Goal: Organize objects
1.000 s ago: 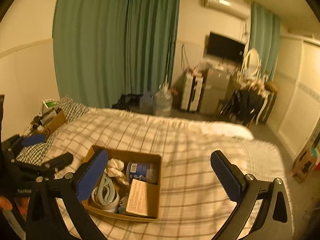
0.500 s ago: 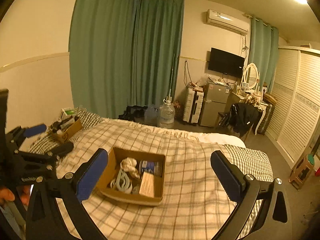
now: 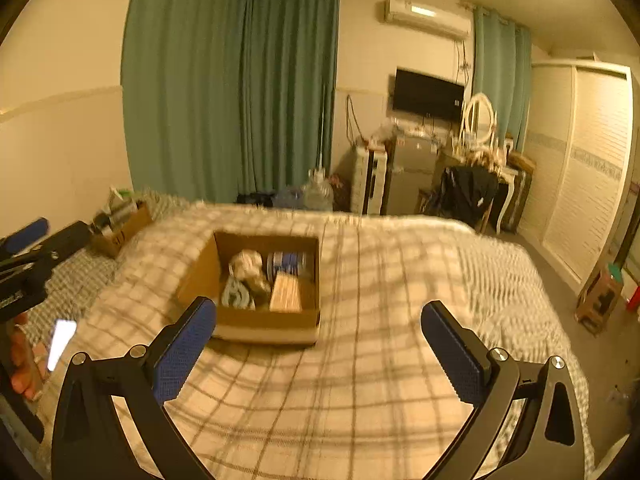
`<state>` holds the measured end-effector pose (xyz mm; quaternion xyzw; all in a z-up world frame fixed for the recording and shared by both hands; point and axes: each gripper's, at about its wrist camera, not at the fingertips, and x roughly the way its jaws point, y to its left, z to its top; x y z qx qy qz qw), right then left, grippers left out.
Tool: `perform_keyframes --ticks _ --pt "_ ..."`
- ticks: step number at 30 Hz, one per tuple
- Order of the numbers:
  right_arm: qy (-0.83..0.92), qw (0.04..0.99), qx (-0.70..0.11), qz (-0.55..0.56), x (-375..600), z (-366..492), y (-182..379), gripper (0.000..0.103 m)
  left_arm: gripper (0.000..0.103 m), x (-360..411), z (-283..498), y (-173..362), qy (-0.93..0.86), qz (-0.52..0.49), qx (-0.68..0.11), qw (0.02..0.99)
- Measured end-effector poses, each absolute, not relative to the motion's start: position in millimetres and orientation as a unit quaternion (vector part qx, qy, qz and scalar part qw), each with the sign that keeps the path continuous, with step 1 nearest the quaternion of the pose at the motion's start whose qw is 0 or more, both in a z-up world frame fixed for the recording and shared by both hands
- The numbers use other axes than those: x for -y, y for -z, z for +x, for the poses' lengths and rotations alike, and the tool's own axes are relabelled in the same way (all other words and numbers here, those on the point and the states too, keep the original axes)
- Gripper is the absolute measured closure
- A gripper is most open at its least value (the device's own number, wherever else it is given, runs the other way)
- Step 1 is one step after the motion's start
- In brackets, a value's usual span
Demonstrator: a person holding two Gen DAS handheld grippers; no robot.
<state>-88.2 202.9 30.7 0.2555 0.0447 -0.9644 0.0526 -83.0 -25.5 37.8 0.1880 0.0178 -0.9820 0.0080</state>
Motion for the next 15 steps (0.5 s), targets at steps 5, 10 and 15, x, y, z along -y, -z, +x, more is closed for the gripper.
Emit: perform_keyframes --ticks 5,10,15 --pt "0.972 0.021 -0.060 0.228 -196 -98 9 0.000 0.000 33 -82 2 0.982 0.185 -0.037 0.020" --pt "0.977 0.035 -0.049 0.203 -191 -96 21 0.000 0.000 39 -84 23 0.978 0.196 -0.063 0.016" --pt "0.978 0.021 -0.045 0.201 -193 -100 21 0.000 0.000 33 -81 27 0.980 0.191 -0.049 0.017"
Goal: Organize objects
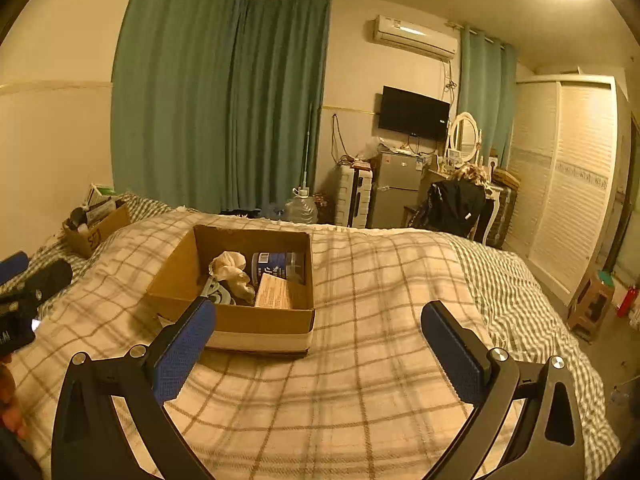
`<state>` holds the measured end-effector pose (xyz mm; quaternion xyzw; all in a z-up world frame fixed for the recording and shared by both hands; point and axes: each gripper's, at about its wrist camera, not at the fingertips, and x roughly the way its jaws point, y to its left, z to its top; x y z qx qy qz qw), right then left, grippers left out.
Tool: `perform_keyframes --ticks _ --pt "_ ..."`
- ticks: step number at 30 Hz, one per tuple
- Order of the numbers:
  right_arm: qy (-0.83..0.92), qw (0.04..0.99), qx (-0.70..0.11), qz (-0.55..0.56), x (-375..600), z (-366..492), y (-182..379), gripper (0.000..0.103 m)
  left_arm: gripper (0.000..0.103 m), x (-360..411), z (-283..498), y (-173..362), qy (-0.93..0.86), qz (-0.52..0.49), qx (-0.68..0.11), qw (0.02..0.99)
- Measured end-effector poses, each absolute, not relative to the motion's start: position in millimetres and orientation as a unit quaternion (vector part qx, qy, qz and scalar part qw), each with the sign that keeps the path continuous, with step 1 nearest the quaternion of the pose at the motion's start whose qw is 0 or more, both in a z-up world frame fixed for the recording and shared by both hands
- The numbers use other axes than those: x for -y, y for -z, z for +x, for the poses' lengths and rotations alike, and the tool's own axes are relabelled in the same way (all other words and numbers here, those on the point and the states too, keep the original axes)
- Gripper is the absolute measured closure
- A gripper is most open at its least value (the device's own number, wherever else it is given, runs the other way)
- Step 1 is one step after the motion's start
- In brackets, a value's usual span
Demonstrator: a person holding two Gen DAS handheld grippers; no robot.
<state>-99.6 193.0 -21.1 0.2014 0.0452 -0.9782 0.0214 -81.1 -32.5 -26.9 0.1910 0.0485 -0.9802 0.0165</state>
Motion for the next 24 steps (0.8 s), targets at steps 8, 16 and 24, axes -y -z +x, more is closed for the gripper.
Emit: perform_keyframes --ticks 8,16,24 --pt "0.978 0.026 -0.044 0.204 -194 -99 24 0.000 0.000 18 -80 30 0.980 0.199 -0.023 0.004" --pt "0.977 0.028 -0.044 0.205 -193 -98 24 0.000 0.000 17 -81 31 0.979 0.204 -0.022 -0.004" --pt "0.977 0.026 -0.044 0.209 -192 -98 25 0.000 0.000 17 -81 32 0.978 0.206 -0.019 -0.004"
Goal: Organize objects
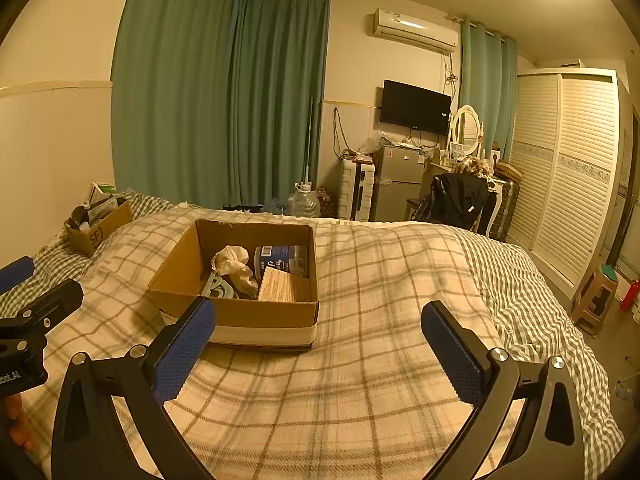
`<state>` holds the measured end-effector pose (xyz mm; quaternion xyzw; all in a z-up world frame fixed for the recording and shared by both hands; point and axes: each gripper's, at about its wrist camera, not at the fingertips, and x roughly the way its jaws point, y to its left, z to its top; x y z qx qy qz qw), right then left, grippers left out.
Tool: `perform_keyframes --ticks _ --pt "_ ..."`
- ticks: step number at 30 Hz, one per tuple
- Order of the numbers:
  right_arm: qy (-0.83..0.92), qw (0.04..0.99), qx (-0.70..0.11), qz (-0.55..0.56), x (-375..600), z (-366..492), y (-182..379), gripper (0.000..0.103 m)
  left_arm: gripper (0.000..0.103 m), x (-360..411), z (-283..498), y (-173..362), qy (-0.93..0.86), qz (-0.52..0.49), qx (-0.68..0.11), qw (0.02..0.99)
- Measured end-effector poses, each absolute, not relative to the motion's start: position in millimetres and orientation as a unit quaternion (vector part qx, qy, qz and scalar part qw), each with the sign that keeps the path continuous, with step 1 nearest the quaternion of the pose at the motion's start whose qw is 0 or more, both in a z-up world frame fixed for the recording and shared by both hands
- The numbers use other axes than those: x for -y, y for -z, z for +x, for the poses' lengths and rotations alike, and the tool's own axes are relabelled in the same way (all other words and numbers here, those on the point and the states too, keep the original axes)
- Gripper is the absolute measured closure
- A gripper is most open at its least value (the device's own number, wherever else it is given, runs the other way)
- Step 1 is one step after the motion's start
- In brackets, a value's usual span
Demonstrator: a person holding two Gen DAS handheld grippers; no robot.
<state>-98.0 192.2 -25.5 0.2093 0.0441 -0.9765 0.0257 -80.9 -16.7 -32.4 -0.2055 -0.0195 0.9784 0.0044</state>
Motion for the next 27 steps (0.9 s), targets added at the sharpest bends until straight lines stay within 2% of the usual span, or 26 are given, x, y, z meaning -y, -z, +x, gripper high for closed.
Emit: perform_keyframes --ticks 27 --pt "0.977 0.026 -0.041 0.209 -193.7 -97.2 24.8 0.000 0.000 14.5 -81.4 30.6 -0.977 -0.213 0.013 0.000"
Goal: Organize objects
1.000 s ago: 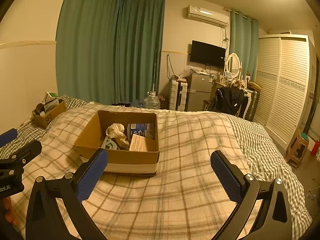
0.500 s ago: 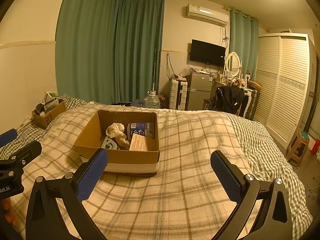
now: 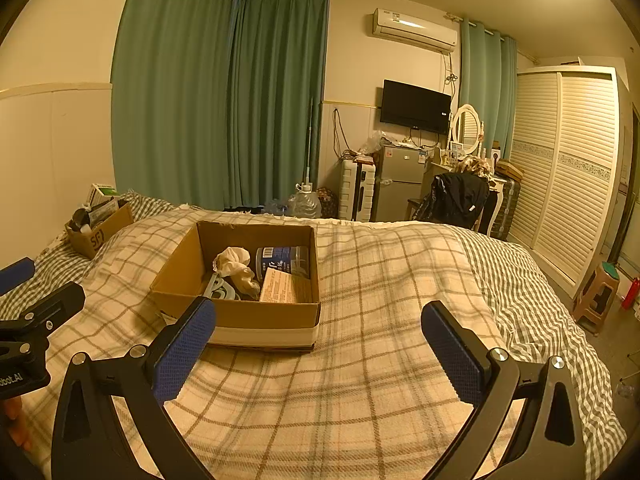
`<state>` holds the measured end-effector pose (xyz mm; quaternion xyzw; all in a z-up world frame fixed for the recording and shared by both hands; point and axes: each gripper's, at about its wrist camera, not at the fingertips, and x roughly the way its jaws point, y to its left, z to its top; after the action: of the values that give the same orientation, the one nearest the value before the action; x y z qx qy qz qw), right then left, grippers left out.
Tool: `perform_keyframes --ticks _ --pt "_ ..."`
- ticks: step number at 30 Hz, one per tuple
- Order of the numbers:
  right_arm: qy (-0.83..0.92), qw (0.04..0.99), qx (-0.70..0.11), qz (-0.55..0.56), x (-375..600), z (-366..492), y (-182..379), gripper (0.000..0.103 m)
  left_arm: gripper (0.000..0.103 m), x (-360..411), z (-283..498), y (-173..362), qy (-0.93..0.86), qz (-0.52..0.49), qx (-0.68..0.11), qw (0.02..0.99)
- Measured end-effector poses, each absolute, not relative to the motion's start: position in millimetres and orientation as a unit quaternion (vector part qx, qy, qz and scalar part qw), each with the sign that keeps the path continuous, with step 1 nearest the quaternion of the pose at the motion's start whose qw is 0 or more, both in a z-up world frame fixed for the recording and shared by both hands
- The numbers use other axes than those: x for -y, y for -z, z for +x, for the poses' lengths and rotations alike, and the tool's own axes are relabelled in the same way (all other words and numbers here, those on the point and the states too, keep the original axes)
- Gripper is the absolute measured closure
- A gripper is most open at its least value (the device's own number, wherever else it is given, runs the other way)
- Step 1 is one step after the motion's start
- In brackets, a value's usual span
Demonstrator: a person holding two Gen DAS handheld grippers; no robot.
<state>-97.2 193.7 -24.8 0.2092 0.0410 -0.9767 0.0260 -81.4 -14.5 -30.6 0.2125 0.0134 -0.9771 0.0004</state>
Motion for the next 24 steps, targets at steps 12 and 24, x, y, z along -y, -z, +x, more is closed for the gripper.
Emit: perform_keyframes --ticks 12,24 --pt "0.976 0.025 -0.040 0.211 -192.9 -96.9 23.3 0.000 0.000 14.1 -84.7 33.4 0.972 0.233 -0.010 -0.015" --pt "0.976 0.025 -0.036 0.213 -194.6 -97.5 26.1 0.000 0.000 13.6 -81.6 34.5 0.975 0.223 -0.010 0.018"
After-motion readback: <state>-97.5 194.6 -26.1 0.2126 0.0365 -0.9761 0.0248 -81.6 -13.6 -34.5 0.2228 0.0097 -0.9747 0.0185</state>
